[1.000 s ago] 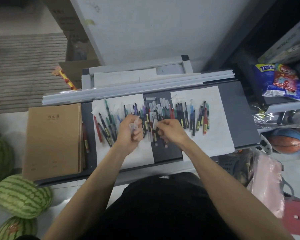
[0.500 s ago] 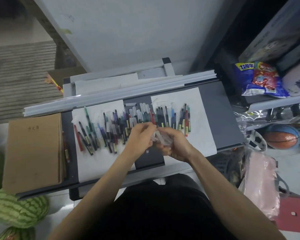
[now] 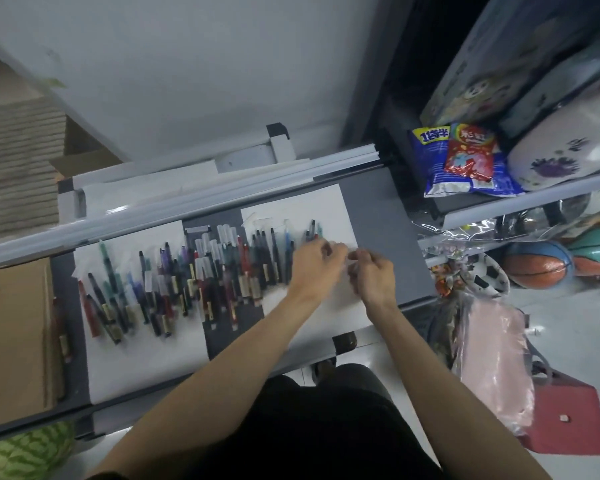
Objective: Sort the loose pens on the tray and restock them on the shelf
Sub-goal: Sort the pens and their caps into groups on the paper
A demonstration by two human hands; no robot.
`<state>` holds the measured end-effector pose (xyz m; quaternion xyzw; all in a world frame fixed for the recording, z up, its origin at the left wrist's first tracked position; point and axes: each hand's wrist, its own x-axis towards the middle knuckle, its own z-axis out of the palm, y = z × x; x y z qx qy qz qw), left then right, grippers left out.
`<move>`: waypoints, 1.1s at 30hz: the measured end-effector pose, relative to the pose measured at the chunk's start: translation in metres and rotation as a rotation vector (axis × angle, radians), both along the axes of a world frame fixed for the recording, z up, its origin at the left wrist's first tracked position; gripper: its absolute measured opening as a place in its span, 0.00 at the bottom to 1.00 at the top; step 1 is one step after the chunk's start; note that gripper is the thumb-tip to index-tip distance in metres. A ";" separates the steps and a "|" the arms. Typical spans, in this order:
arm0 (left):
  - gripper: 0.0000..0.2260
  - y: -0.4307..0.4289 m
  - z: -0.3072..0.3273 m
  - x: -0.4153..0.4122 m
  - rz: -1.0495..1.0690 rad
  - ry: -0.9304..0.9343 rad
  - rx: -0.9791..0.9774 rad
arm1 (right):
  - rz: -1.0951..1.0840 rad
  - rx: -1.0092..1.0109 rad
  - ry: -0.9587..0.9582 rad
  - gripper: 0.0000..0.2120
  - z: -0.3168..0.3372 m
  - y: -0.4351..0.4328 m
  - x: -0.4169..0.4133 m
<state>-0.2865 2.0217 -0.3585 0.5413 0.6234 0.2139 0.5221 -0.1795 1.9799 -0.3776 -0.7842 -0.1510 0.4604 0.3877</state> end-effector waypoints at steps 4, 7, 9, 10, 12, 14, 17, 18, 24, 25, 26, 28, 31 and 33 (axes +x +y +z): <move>0.10 0.004 -0.020 0.040 -0.105 0.151 0.070 | 0.091 0.003 -0.219 0.15 -0.006 0.013 0.025; 0.11 0.006 -0.032 0.040 -0.187 0.272 0.232 | 0.144 0.061 -0.291 0.14 -0.011 0.015 0.027; 0.12 0.008 -0.042 0.034 -0.207 0.322 0.301 | 0.217 0.094 -0.351 0.13 -0.016 0.013 0.027; 0.12 0.007 -0.046 0.030 -0.210 0.337 0.325 | 0.257 0.103 -0.384 0.13 -0.018 0.012 0.026; 0.10 0.004 -0.052 0.025 -0.212 0.346 0.390 | 0.326 0.115 -0.459 0.13 -0.021 0.011 0.025; 0.08 0.001 -0.057 0.021 -0.223 0.368 0.440 | 0.387 0.126 -0.509 0.13 -0.024 0.011 0.023; 0.15 -0.001 -0.058 0.013 -0.279 0.428 0.439 | 0.465 0.180 -0.543 0.12 -0.029 0.013 0.021; 0.18 -0.002 -0.058 0.010 -0.288 0.439 0.436 | 0.488 0.199 -0.549 0.12 -0.029 0.014 0.019; 0.28 -0.006 -0.057 0.005 -0.225 0.491 0.524 | 0.579 0.313 -0.508 0.09 -0.031 0.023 0.005; 0.27 -0.006 -0.057 0.006 -0.213 0.501 0.539 | 0.579 0.351 -0.521 0.09 -0.034 0.024 0.003; 0.26 -0.005 -0.055 0.007 -0.205 0.512 0.553 | 0.579 0.384 -0.536 0.09 -0.036 0.024 0.003; 0.27 -0.006 -0.055 0.008 -0.221 0.543 0.576 | 0.589 0.388 -0.529 0.11 -0.039 0.026 0.004; 0.33 -0.005 -0.057 0.003 -0.287 0.559 0.565 | 0.586 0.356 -0.456 0.13 -0.039 0.026 0.006; 0.36 -0.004 -0.056 -0.002 -0.312 0.483 0.499 | 0.551 0.374 -0.417 0.13 -0.038 0.023 0.008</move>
